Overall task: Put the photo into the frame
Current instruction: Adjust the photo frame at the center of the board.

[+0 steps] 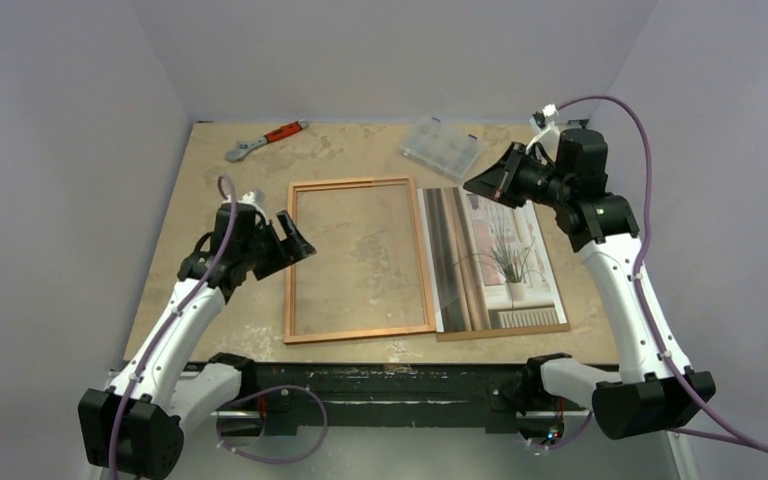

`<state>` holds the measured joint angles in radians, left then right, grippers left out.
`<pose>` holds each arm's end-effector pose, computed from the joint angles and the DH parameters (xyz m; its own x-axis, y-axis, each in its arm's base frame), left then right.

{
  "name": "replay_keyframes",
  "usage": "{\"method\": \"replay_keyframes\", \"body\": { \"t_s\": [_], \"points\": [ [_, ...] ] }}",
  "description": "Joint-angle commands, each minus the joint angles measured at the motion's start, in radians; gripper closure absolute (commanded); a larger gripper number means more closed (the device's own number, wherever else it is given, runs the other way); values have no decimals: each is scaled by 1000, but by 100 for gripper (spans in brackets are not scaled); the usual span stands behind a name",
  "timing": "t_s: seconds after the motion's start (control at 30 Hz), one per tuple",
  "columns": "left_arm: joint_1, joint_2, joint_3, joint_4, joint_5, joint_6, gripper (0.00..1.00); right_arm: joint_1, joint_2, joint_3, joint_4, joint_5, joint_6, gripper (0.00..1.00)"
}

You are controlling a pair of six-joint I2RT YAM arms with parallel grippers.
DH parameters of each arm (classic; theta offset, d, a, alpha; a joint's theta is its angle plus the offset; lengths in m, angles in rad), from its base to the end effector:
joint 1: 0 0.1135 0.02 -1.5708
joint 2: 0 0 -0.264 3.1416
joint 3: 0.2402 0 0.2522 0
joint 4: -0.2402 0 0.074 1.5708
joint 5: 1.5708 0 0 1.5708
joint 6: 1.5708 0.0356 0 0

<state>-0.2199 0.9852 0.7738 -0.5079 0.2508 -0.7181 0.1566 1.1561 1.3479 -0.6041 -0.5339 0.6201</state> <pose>0.2009 -0.0540 0.2693 -0.7431 -0.4870 -0.4589 -0.1267 0.7758 -0.6181 0.2328 0.0551 0.4188 -0.6678 0.4010 -0.6271 -0.2540 0.6691 0.6984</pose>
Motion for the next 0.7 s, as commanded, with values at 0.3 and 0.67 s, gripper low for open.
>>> {"method": "replay_keyframes", "body": {
  "t_s": [0.3,0.67],
  "points": [
    [33,191,-46,-203,-288,77,29,0,2,-79,126,-95,58,100],
    [-39,457,26,-119,-244,162,44,0,-6,-72,112,-87,58,100]
  ]
}}
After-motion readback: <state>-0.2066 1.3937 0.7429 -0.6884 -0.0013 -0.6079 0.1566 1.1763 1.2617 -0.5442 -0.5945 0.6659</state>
